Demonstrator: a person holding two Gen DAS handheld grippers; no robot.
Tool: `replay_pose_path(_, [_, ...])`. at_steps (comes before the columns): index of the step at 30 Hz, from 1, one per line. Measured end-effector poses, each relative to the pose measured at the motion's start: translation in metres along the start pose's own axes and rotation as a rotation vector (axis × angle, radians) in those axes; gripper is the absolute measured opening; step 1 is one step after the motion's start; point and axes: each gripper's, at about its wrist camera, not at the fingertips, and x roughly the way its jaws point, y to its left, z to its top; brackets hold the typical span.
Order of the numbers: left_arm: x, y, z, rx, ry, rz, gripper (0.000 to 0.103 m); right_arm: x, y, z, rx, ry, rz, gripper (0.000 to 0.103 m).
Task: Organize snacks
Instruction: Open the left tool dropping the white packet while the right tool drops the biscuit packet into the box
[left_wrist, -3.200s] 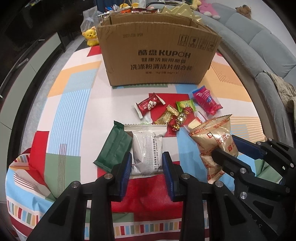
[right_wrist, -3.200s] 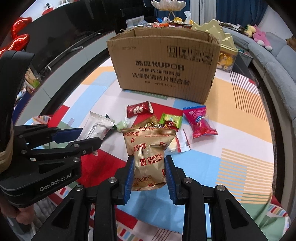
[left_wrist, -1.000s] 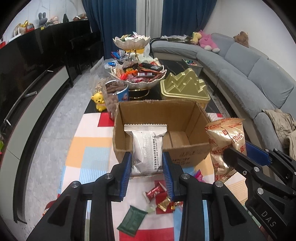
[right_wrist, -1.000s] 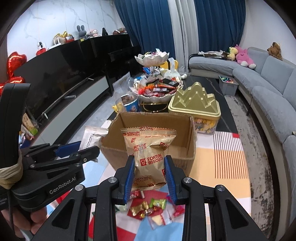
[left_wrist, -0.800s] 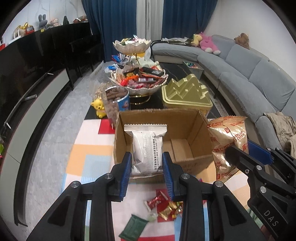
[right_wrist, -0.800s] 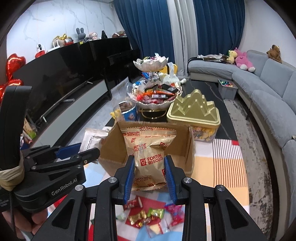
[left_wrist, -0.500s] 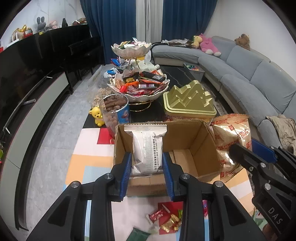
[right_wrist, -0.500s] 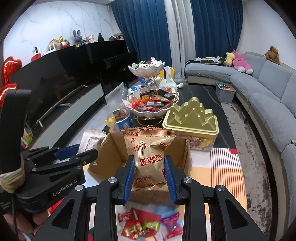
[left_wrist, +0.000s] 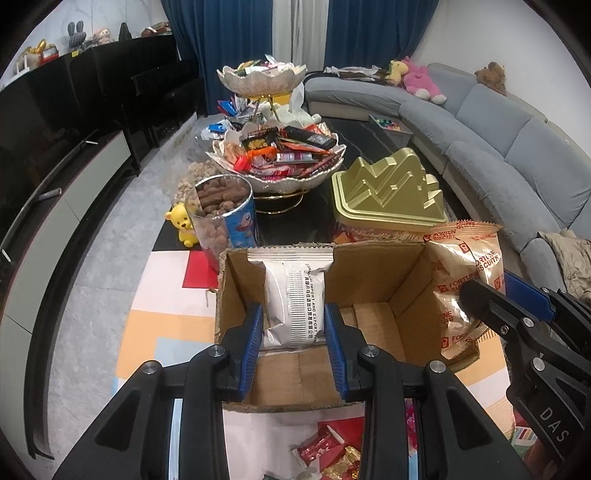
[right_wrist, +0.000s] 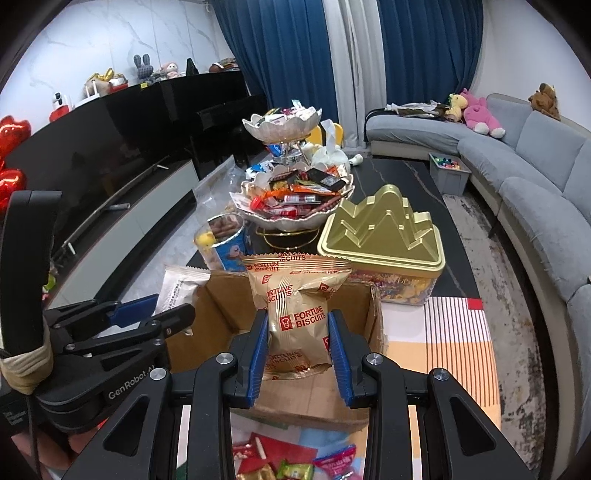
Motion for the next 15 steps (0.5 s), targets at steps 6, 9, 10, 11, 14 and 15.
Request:
replay_pose_path(6, [0.013, -0.001, 0.0, -0.001, 0.014, -0.015, 0.034, 0.011, -0.005, -0.001, 0.008, 0.017, 0.006, 0.034])
replay_pose_path(9, [0.016, -0.001, -0.001, 0.001, 0.019, -0.023, 0.034, 0.014, -0.006, -0.001, 0.008, 0.02, 0.006, 0.034])
replay_pose_path(10, [0.017, -0.002, -0.001, 0.004, 0.021, -0.025, 0.034, 0.014, -0.006, -0.001, 0.008, 0.019, 0.005, 0.034])
replay_pose_path(11, [0.018, -0.002, -0.001, 0.005, 0.023, -0.026, 0.035, 0.014, -0.006, -0.001, 0.008, 0.019, 0.006, 0.034])
replay_pose_path(14, [0.018, -0.002, -0.001, 0.005, 0.021, -0.027, 0.042, 0.016, -0.007, 0.0, 0.012, 0.019, 0.006, 0.039])
replay_pose_path(15, [0.017, -0.001, -0.001, 0.002, 0.018, -0.025, 0.049, 0.017, -0.008, 0.001, 0.015, 0.02, 0.01, 0.041])
